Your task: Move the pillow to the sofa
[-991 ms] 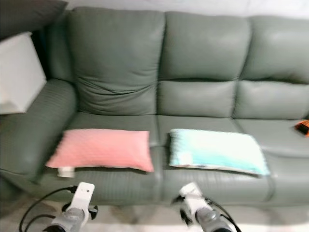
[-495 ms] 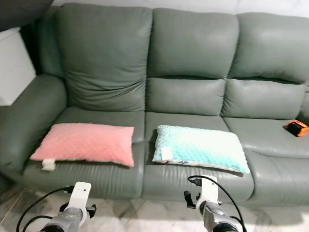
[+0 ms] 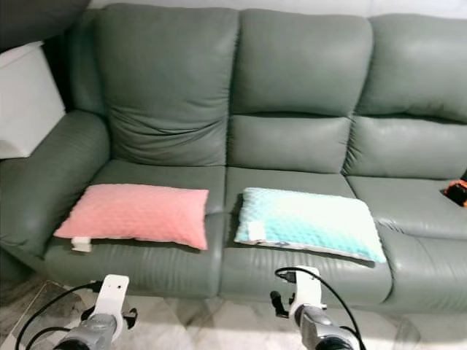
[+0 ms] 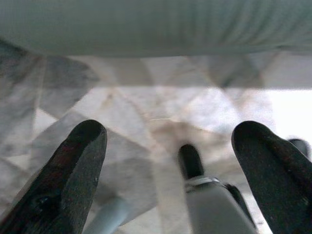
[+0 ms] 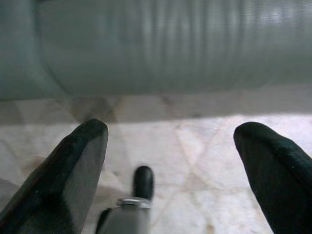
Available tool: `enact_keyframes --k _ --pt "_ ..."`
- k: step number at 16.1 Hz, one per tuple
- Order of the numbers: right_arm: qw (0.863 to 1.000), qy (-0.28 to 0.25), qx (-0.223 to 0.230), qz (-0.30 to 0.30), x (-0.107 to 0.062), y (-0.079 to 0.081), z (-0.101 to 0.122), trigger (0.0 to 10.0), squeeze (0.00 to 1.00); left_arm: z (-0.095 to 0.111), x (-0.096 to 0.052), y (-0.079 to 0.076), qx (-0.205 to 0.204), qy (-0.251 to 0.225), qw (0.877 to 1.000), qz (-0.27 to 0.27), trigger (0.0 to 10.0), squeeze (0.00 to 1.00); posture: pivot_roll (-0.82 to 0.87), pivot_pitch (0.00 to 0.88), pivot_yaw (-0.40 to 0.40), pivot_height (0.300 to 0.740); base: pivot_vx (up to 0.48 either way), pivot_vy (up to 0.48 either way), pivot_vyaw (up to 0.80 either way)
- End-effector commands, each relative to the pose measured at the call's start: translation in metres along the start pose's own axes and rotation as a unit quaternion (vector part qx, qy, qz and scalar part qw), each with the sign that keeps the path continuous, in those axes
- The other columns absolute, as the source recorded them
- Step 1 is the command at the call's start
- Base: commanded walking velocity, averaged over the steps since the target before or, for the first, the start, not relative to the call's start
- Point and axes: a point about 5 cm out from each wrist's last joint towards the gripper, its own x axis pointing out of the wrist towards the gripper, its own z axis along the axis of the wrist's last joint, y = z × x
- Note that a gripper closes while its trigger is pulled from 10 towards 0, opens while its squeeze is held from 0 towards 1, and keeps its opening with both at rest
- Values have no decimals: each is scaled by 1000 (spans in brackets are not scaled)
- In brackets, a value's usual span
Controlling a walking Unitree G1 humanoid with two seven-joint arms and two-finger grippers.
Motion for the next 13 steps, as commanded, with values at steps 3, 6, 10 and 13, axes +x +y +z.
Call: enact_keyframes --k 3,6,10,13 --pt "1000 5 -17 1 0 -2 -2 10000 0 0 0 -1 -1 1 1000 -7 10000 0 -105 0 -48 740 0 -414 0" --pt "1000 8 -17 1 0 0 -4 10000 0 0 0 -1 1 3 1000 -6 10000 0 -105 0 -49 740 0 -406 0" --pt "1000 10 -20 1 0 0 -5 10000 0 0 0 0 2 3 1000 -6 10000 0 -106 0 -49 740 0 -397 0" --pt "1000 12 -24 1 -1 0 -6 10000 0 -1 0 -1 -13 4 1000 -3 10000 0 -107 0 -48 740 0 -121 0"
